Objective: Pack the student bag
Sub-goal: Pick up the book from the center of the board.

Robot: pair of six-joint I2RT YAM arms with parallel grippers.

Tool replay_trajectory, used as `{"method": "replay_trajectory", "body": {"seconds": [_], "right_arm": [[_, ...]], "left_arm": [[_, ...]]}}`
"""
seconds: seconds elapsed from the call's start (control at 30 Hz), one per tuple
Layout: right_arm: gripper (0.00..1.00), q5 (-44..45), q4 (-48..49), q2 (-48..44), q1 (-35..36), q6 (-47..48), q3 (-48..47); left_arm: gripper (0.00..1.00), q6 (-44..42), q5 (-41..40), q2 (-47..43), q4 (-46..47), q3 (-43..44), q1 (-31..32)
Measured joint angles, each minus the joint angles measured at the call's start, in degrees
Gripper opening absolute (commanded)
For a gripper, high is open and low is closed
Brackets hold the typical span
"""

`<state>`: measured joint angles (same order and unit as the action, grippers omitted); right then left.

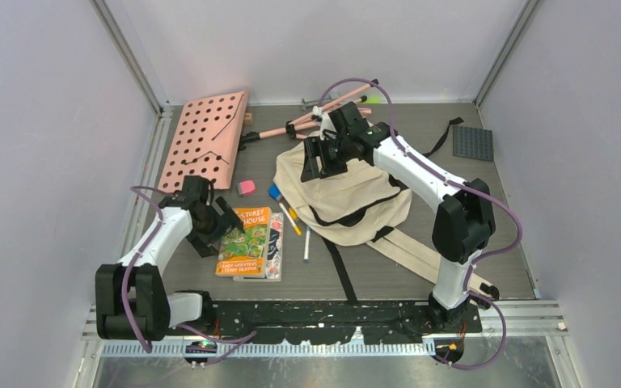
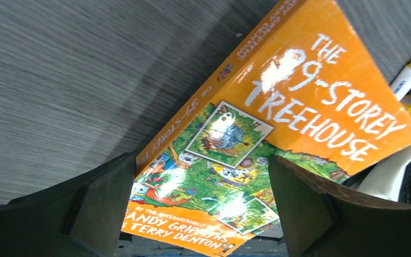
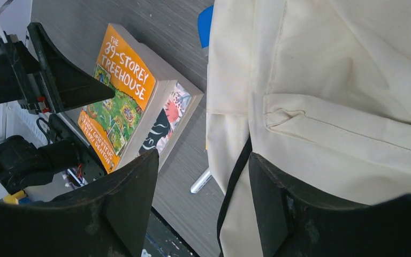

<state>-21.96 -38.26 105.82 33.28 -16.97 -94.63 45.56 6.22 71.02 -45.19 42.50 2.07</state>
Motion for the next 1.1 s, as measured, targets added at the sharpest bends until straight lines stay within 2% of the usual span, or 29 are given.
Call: {"method": "replay_trajectory", "body": {"seconds": [0.17,0.27,0.4,0.5,0.57,0.67,0.7,1.0,1.1], "right_arm": [[0.68,-0.7,-0.9,0.0,0.0,0.6,-0.5],[0.68,-0.7,-0.9,0.0,-0.1,0.8,-0.6],[0.68,-0.9,-0.9,0.0,-0.3,0.8,-0.6],[0.68,-1.2,-0.9,0.0,-0.3,0.8,-0.6],[0.68,-1.2,-0.9,0.0,-0.3,0.8,-0.6],[0.68,-1.2,-0.9,0.0,-0.3,0.8,-0.6],[0.68,-1.2,-0.9,0.0,-0.3,0.8,-0.6],[0.67,-1.2,-0.9,0.0,-0.3,0.8,-0.6],[0.67,-1.0,-0.9,0.0,-0.3,0.9,-0.6]], "left_arm": [[0.94,0.4,3.7,-1.2,2.8,-3.9,-0.5],[0.85,0.5,7.7,-1.3,5.9,-5.7,-0.6],[0.53,0.2,10.3,-1.5,6.7,-6.3,-0.6],[0.37,-0.1,11.1,-3.3,6.0,-6.3,-0.6],[0.20,-0.5,11.1,-5.3,5.0,-6.1,-0.6],[0.03,-1.0,11.3,-8.2,3.1,-5.0,-0.5],[0.00,-1.2,11.4,-9.1,2.5,-4.3,-0.3],[0.00,-3.8,11.7,-14.9,0.8,-2.1,-0.2],[0.00,-5.9,11.1,-15.9,-1.7,1.4,-0.2]]}}
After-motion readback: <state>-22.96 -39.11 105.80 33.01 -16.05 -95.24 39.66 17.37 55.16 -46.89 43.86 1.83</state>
